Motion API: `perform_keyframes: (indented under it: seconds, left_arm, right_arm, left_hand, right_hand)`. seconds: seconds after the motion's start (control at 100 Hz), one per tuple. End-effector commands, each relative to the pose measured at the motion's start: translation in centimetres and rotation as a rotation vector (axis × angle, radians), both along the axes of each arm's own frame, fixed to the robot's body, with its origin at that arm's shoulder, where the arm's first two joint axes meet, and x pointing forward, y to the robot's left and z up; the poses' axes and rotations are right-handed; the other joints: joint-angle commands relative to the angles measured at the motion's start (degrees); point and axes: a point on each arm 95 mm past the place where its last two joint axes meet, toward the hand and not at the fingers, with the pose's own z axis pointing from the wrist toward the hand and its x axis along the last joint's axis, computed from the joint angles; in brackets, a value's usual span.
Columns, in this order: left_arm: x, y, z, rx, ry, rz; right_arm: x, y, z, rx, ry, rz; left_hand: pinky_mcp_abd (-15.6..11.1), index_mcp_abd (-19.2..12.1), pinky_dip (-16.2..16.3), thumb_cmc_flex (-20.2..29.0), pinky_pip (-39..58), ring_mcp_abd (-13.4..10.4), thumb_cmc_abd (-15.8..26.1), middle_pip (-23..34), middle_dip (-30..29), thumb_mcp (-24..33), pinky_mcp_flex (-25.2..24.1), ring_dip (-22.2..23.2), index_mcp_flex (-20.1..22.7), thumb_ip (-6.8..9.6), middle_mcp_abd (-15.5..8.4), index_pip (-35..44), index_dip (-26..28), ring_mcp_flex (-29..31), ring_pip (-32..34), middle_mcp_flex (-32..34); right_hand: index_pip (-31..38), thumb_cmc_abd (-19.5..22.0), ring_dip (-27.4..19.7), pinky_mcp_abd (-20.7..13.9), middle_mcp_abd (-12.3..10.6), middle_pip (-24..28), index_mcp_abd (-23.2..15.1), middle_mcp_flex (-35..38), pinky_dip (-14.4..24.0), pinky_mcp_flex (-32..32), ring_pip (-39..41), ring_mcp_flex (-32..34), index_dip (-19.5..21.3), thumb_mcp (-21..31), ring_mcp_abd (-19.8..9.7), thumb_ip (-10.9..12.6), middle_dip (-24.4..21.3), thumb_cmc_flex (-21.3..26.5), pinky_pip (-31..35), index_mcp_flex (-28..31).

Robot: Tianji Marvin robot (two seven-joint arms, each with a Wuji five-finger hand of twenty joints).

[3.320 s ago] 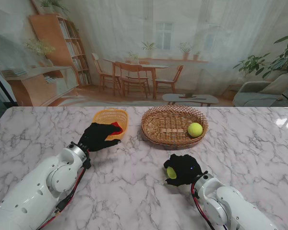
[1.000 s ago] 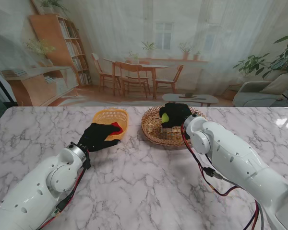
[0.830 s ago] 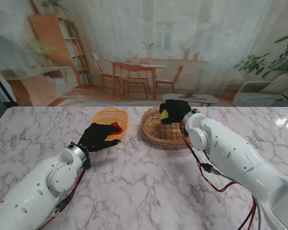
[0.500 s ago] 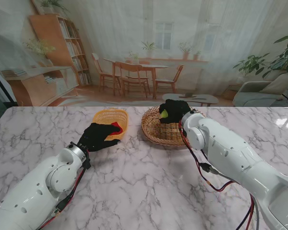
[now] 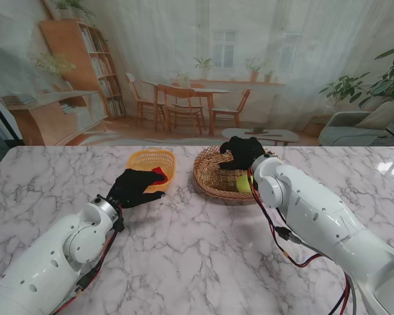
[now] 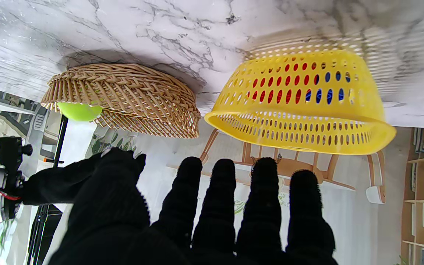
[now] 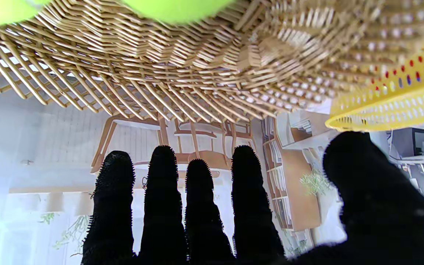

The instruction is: Sort the blocks and the balls into two baskets

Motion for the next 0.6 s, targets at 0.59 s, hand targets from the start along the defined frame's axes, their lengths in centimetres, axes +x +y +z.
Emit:
perform_keyframes:
  seconds: [0.59]
  left_arm:
    - [0.1,-0.4,-0.1,-0.062,-0.027,-0.005]
  right_arm:
    - [-9.4,2.8,6.1,0.363,-0.111,0.22]
  left_hand:
    - [0.9,0.2,1.1,0.2,-0.8,-0.5,2.6,0.3,1.2,-1.2,-0.7,0.5,-0.9,-1.09,-0.6,-0.5,-0.4,-0.5,-0.7,-0.7]
  right_hand:
    - [-3.1,3.5,-2.2,3.0,-0.1,-4.3,-1.6,5.9,-3.0,0.1,-6.5,3.2,0.4,-7.6,1.7,1.7,-0.4,0.9,-2.3,3.9]
